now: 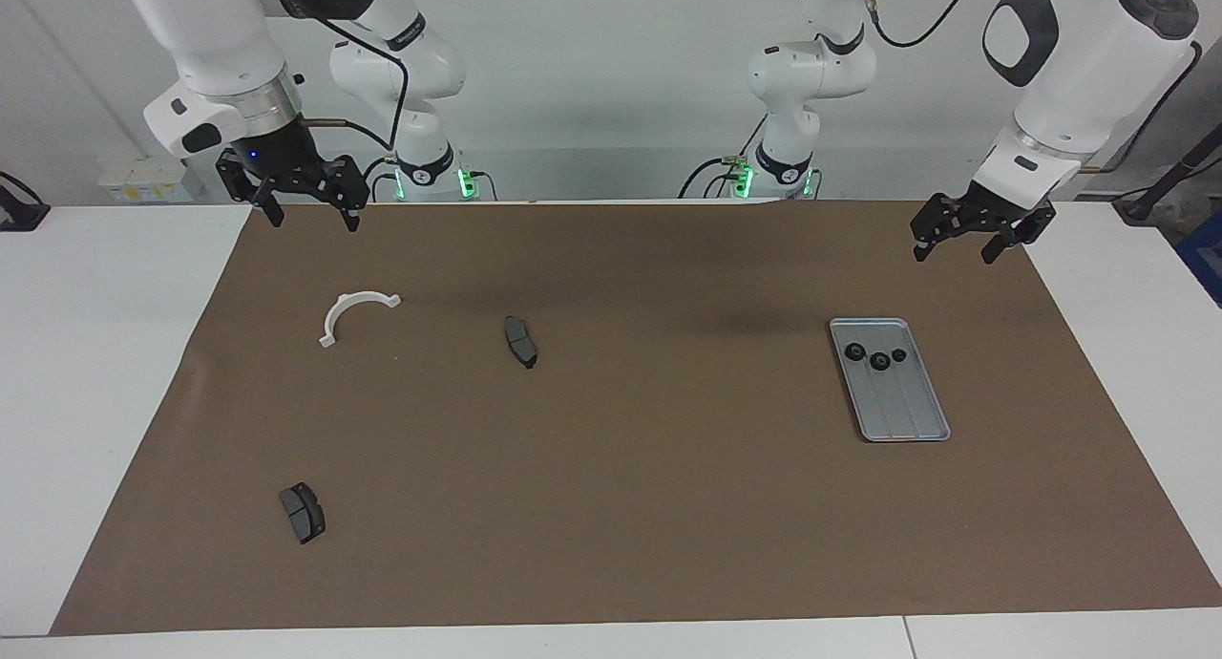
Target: Place bearing gear from tray to pile
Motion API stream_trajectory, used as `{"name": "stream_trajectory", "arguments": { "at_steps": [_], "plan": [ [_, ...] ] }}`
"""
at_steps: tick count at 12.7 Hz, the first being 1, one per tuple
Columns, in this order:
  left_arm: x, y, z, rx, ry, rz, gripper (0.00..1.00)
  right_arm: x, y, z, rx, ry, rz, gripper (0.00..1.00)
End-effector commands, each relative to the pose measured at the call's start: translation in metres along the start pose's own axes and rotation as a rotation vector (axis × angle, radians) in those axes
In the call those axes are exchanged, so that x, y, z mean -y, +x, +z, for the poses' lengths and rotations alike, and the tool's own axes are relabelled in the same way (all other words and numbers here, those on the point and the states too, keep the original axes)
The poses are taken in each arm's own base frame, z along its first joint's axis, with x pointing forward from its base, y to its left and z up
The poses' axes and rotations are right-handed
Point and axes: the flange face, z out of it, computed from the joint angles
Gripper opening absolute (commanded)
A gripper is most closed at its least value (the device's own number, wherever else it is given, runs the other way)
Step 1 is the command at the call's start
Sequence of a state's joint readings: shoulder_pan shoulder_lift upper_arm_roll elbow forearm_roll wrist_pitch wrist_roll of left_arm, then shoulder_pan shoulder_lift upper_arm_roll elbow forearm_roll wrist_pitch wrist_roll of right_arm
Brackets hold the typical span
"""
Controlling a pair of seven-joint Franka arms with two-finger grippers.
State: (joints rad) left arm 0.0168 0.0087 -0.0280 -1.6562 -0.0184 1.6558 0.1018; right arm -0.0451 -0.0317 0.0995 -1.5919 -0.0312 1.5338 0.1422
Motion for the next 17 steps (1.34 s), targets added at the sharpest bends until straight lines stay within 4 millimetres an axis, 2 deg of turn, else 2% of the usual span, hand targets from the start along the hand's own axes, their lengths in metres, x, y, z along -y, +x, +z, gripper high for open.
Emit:
{"name": "stream_trajectory", "arguments": {
  "at_steps": [1,7,9,11,13,17],
  "plan": [
    [0.008,-0.002,0.002,-0.011,0.022,0.013,1.00,0.000,-0.006,-0.001,-0.013,0.015,0.019,1.00],
    [0.011,-0.001,0.003,-0.021,0.022,-0.007,1.00,-0.002,-0.006,-0.001,-0.010,0.015,0.016,1.00],
    [0.010,-0.001,0.013,0.004,0.020,0.001,1.00,-0.002,-0.006,0.000,-0.009,0.015,0.016,1.00],
    [0.009,-0.004,0.040,0.049,0.014,0.010,1.00,-0.002,-0.006,0.000,-0.009,0.015,0.016,1.00],
    [0.007,-0.009,0.080,0.086,0.010,0.009,1.00,-0.002,-0.006,0.000,-0.009,0.015,0.015,1.00],
    [0.013,-0.008,0.150,0.023,0.015,0.005,1.00,-0.003,-0.005,0.000,-0.009,0.015,0.016,1.00]
  ]
}}
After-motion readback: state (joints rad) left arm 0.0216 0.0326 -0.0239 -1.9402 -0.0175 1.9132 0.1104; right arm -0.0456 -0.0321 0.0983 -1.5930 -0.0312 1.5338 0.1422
